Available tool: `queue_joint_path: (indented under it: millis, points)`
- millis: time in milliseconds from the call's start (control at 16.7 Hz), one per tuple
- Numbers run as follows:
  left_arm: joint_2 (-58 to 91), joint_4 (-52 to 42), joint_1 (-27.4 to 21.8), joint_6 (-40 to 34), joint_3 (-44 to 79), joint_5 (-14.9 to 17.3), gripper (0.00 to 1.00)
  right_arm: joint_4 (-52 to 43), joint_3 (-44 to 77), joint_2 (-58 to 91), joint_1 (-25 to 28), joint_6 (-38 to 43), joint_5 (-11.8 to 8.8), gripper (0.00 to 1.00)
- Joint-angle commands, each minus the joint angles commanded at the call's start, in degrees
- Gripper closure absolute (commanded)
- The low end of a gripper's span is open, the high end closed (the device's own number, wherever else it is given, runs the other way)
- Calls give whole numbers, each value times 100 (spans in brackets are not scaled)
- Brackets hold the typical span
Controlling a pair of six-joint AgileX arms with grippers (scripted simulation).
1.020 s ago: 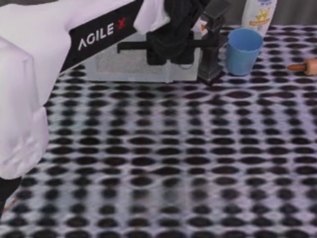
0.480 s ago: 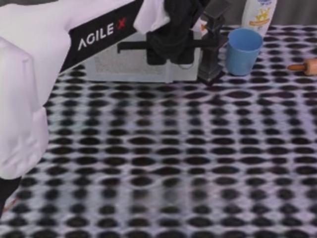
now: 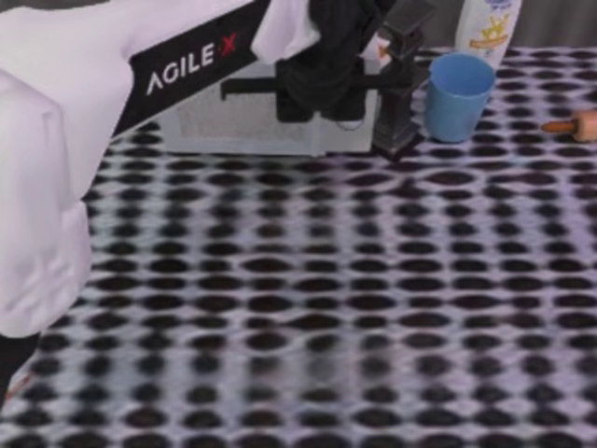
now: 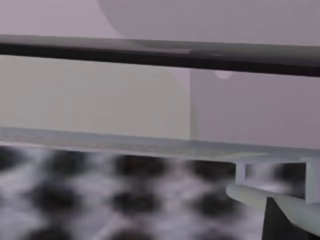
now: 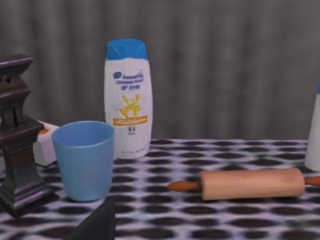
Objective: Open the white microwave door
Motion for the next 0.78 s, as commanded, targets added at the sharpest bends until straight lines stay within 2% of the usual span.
queue_joint_path:
  millis: [780]
  points:
    - [-230,217,6,198,-387,85,100,0,0,0,0,0,0,0]
